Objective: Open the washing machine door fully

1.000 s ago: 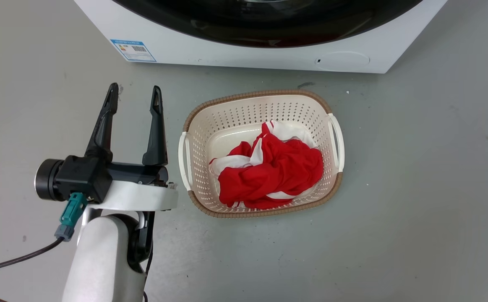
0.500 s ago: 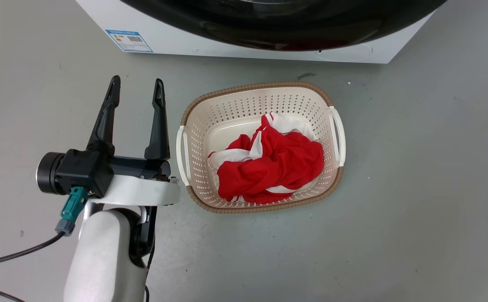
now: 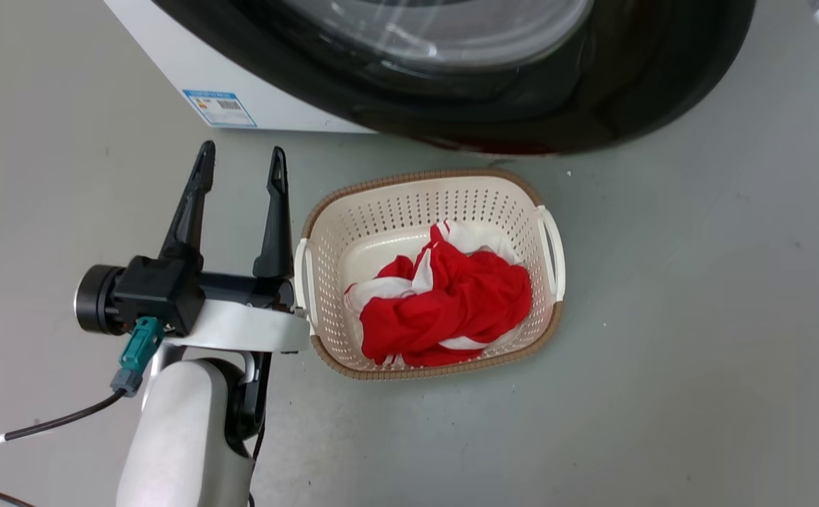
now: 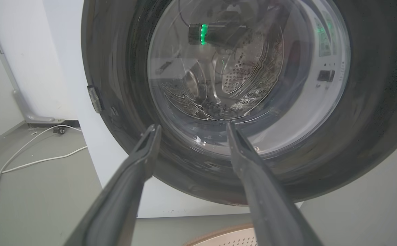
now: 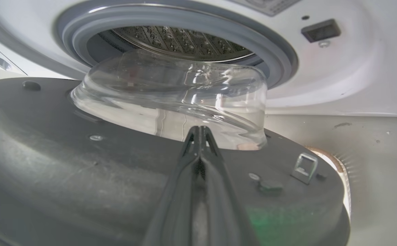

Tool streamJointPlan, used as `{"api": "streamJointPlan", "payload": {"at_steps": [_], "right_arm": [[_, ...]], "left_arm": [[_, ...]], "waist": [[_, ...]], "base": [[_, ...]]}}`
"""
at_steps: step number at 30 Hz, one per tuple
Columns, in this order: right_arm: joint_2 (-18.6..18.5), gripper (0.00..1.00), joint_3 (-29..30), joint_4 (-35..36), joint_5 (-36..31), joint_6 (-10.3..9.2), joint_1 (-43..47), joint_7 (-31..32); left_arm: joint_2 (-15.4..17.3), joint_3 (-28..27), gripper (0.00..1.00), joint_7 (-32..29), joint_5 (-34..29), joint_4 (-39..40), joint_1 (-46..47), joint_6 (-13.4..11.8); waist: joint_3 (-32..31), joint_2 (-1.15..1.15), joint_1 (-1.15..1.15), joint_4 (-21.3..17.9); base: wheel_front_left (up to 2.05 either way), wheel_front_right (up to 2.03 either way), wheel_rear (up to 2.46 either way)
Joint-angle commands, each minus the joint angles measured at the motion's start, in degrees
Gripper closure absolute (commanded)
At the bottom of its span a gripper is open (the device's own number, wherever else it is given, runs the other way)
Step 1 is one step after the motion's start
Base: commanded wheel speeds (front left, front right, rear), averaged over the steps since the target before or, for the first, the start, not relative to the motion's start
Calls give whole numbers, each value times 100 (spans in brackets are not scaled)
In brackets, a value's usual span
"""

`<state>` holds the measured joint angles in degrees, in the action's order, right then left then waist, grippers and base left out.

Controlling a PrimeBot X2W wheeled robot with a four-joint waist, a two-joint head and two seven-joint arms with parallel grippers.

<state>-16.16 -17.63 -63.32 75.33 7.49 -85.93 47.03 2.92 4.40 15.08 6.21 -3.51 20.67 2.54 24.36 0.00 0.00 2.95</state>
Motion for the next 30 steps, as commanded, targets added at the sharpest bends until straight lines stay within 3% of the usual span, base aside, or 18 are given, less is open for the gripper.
{"api": "streamJointPlan", "payload": {"at_steps": [1,17,30], "right_arm": [[87,100,-26,68,55,0,261,114],[514,100,25,853,530,0,2128,711],[949,100,-66,1693,809,0,3198,1119]], "left_arm": [[-6,2,0,12,-31,-35,-98,21],[-6,169,0,13,-13,-391,-703,-2],[-6,270,0,12,5,-507,-968,-16]], "waist": [[-162,0,0,-12],[-1353,0,0,97],[-1814,0,0,186]], "base": [[0,0,0],[0,0,0],[0,0,0]]}}
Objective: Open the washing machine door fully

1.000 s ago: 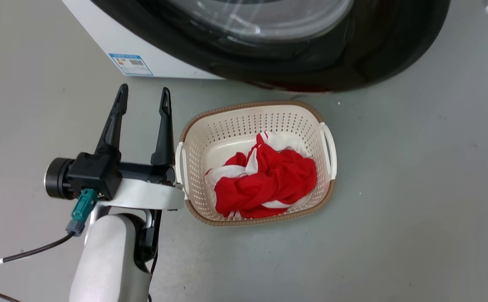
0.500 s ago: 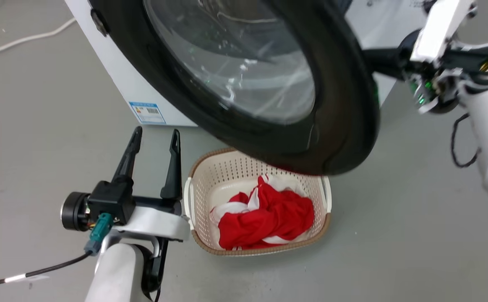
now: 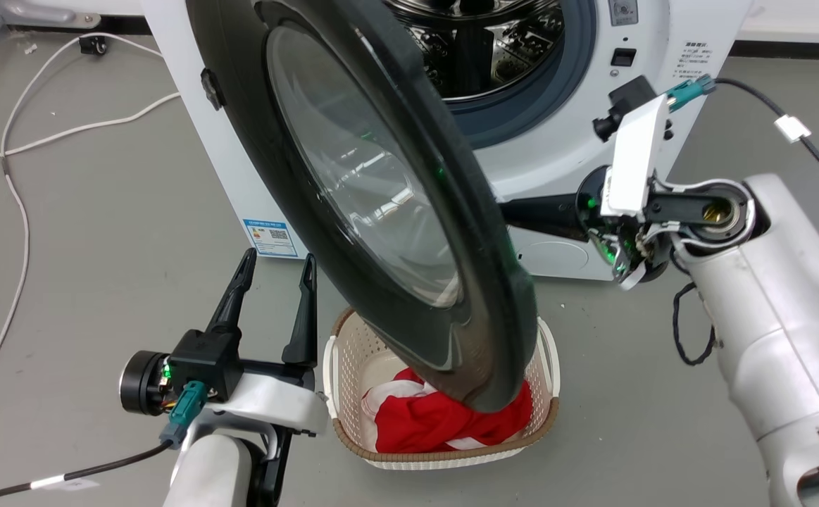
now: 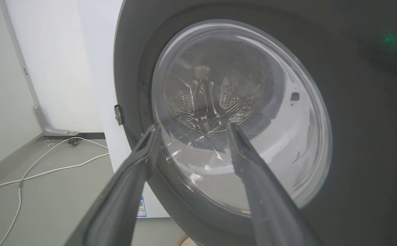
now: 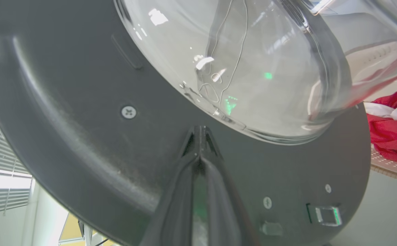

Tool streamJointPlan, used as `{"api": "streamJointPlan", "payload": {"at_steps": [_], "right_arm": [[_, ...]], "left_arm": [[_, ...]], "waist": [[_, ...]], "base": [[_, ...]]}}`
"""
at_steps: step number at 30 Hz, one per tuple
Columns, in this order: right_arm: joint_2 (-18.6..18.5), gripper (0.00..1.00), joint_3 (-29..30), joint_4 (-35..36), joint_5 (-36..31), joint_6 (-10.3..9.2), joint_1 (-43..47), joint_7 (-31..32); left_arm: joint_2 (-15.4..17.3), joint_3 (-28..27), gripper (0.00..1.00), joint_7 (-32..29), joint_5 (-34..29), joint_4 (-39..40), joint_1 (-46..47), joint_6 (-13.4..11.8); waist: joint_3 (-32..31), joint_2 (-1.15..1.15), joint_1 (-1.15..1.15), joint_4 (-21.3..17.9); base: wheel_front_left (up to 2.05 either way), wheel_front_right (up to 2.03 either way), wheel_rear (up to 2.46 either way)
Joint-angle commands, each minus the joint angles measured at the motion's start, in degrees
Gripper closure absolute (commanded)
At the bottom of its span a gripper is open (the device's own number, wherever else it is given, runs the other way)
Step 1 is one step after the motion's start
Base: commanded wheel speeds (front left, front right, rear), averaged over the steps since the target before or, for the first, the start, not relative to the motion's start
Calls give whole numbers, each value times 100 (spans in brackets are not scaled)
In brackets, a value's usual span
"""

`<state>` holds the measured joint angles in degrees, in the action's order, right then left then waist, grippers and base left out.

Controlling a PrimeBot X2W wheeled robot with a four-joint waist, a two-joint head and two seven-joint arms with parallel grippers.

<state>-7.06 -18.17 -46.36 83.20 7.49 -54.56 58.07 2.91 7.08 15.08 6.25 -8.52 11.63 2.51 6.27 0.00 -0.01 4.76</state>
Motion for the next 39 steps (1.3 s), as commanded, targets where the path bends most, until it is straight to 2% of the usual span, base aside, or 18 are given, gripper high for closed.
{"api": "streamJointPlan", "payload": {"at_steps": [1,9,20,24,29,38,39], "right_arm": [[67,100,-28,80,27,0,137,37],[240,100,-102,657,182,0,619,194],[316,100,-187,1228,63,0,1110,-8],[167,100,-30,1488,-331,-1,1284,-795],[185,100,323,1589,-547,0,1616,-1842],[206,100,1229,1983,-170,0,2677,-3167],[217,83,1328,2065,-120,0,2826,-3296]], "left_arm": [[-5,3,0,12,2,-9,-77,-14],[-5,60,0,12,18,-10,-176,-27],[-5,79,0,12,71,0,-200,-57],[-5,30,0,13,73,16,-214,-83],[-5,-33,0,12,112,17,-228,-98],[-5,-149,0,12,126,-6,-358,-129],[-5,-163,0,12,115,-5,-383,-128]], "waist": [[-27,0,1,9],[-131,0,1,21],[-165,0,1,-49],[-171,0,1,-136],[-181,0,1,-231],[-307,0,1,-407],[-323,0,1,-427]], "base": [[0,0,0],[0,0,0],[0,0,0],[0,0,0],[0,0,0],[0,0,0],[0,0,0]]}}
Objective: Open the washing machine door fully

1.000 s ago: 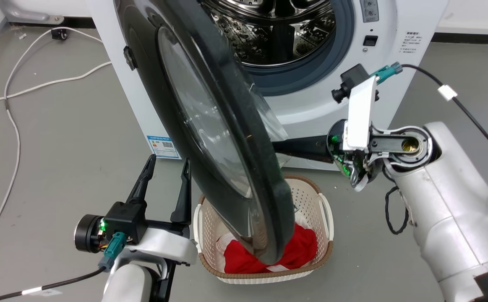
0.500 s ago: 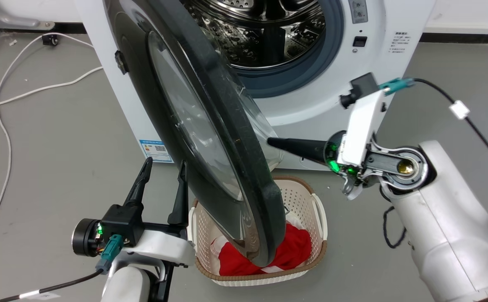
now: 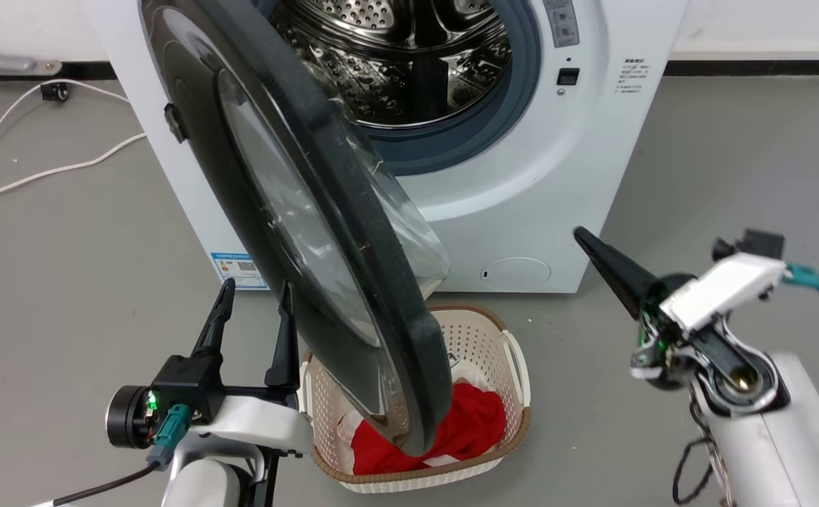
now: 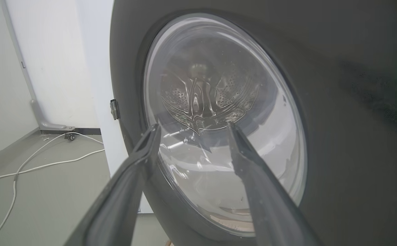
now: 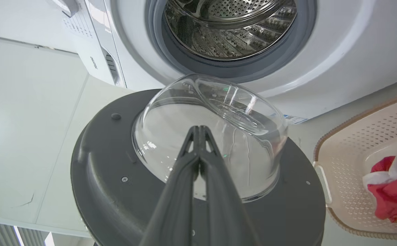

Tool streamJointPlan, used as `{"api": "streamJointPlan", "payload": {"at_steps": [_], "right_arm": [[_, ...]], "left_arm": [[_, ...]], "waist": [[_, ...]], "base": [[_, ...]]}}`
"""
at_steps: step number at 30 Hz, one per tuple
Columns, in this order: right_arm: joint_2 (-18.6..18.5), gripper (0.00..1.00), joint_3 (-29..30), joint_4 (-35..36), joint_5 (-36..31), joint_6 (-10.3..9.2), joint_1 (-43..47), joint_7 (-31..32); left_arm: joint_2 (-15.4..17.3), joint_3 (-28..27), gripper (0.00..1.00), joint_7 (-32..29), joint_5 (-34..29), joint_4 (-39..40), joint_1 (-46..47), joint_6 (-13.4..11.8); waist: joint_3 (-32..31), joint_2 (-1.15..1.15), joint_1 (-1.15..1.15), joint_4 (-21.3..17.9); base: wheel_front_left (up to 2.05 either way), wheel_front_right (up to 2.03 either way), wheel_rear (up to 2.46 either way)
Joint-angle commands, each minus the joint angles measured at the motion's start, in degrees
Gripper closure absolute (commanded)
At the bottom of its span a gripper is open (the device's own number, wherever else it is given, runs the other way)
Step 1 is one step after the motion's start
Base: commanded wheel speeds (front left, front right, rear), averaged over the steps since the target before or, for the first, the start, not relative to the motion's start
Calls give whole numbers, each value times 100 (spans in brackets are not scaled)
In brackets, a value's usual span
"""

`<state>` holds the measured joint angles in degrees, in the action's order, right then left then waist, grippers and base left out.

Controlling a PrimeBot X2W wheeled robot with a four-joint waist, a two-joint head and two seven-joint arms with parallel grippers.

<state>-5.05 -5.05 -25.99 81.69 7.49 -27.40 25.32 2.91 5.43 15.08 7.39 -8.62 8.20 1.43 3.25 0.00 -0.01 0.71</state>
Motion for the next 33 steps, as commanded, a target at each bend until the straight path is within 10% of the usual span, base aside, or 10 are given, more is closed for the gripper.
{"api": "streamJointPlan", "payload": {"at_steps": [1,2,3,16,33], "right_arm": [[26,50,86,120,50,0,258,-143],[30,7,154,216,40,0,416,-283],[39,0,221,304,47,0,571,-415],[26,0,136,1295,-1607,0,1943,-2409],[209,0,685,2680,-7948,-1,2363,-3947]], "left_arm": [[-5,-14,0,13,-10,-2,-70,-20],[-6,-33,0,13,-15,-10,-93,-20],[-5,-50,0,12,-22,-20,-106,-15],[-5,-222,0,13,67,-11,-227,-101],[-5,-291,0,12,-22,2,-288,-60]], "waist": [[-39,0,1,-47],[-50,0,1,-72],[-66,0,1,-90],[-155,0,1,-290],[-243,0,1,-262]], "base": [[0,0,0],[0,0,0],[0,0,0],[0,0,0],[0,0,0]]}}
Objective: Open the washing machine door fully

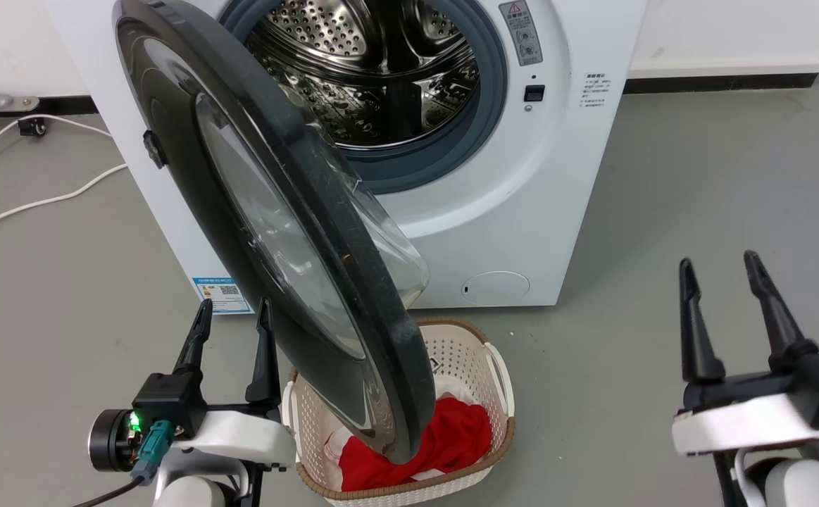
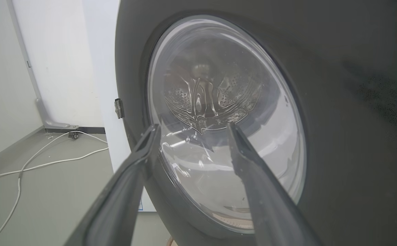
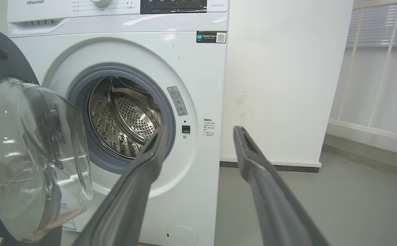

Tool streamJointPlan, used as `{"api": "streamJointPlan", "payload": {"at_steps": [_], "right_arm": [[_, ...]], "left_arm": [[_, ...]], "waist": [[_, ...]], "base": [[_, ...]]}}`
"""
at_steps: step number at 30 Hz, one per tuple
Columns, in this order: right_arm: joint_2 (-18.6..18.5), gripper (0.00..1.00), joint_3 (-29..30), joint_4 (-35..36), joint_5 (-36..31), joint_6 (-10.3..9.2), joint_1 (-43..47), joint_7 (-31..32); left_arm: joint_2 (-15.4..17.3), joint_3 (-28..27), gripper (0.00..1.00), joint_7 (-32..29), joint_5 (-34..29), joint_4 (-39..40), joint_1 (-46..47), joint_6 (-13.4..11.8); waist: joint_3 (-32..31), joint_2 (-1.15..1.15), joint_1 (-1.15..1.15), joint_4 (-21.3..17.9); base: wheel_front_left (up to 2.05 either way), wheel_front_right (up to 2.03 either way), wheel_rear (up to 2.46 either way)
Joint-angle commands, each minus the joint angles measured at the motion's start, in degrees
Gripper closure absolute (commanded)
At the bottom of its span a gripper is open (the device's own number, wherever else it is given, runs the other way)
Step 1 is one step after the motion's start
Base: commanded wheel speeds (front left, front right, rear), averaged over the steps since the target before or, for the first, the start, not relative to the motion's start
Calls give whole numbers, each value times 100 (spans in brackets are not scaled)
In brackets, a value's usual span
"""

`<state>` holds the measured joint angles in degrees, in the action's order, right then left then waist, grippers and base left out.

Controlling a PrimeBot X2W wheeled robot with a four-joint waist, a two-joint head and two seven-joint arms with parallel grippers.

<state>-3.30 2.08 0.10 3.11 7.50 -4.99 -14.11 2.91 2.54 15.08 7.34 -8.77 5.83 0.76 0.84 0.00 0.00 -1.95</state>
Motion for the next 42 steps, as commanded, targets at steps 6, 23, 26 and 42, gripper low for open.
{"api": "streamJointPlan", "payload": {"at_steps": [6,23,26,42], "right_arm": [[49,0,-214,201,-251,-3,691,174],[52,0,-313,-87,-102,-3,490,45],[52,0,-299,-103,-101,-3,488,60],[52,0,-281,-159,-33,-3,480,49]], "left_arm": [[-4,-28,0,13,-73,27,-30,45],[-5,-15,0,13,-121,23,42,64],[-5,-24,0,12,-111,11,50,64],[-4,-44,100,13,-23,337,118,52]], "waist": [[-3,0,0,5],[52,0,0,-2],[71,0,0,-4],[62,0,0,2]], "base": [[0,0,0],[0,0,0],[0,0,0],[0,0,0]]}}
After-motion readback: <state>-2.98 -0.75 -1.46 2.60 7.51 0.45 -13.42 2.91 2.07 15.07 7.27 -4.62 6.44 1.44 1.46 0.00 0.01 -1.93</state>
